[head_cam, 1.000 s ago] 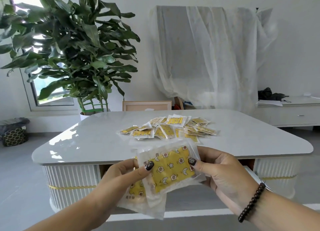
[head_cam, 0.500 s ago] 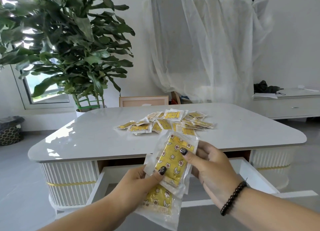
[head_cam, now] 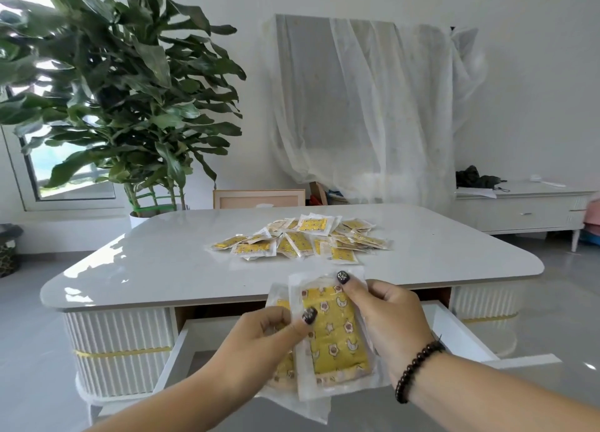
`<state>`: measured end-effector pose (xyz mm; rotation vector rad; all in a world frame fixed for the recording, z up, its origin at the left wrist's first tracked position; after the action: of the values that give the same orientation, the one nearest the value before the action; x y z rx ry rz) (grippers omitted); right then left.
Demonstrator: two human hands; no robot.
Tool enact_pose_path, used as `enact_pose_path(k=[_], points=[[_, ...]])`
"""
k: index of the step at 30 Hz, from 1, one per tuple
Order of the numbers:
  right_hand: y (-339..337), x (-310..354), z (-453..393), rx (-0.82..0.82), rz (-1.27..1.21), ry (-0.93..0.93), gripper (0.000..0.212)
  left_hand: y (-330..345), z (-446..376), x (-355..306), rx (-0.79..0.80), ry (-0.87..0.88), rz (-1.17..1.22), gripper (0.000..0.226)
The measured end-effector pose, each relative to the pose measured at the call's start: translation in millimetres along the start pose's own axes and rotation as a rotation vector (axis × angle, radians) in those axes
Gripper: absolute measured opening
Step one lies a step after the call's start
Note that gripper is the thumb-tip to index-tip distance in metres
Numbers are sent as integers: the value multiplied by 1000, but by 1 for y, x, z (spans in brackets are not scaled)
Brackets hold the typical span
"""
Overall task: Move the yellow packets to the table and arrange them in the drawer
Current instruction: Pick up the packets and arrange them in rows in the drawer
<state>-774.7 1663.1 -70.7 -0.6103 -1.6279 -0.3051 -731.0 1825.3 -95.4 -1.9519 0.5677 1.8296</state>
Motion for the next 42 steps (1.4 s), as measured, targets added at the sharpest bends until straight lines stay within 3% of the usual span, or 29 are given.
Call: enact_pose_path(k=[3, 6, 9, 16, 20, 26, 32, 38, 42], points=[[5, 3, 4, 11, 23, -6, 54, -12, 1, -11, -96, 79, -8, 75], [11, 10, 9, 43, 14, -13, 56, -15, 2, -16, -131, 77, 29, 56], [12, 11, 12, 43, 20, 16, 45, -21, 3, -12, -165, 26, 86, 39], [34, 9, -5, 98, 89, 87, 56, -46, -4, -9, -276, 14, 140, 44], [59, -1, -22, 142, 85, 140, 60, -71, -10, -3, -382, 5, 123, 28], [95, -22, -52, 216, 126, 187, 67, -102, -32, 18, -468, -42, 111, 27], [152, -57, -62, 531, 103, 298, 19, -149, -44, 37, -707, -89, -10, 29], [183, -86, -73, 616, 225, 299, 21, -170, -45, 54, -725, -86, -114, 35], [197, -127, -86, 635, 389, 384, 25, -197, -32, 60, -898, -23, -163, 26]])
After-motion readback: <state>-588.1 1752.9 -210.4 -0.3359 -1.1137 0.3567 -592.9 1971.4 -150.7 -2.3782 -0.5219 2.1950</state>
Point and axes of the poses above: each hand's wrist, its own z-axis away from the middle knuckle, its own y-axis out of the palm, x = y × z, the point moved 9 cm from there along -z, towards the middle knuckle, and after that the axes turned 11 degrees about z, right-handed, at the moved point
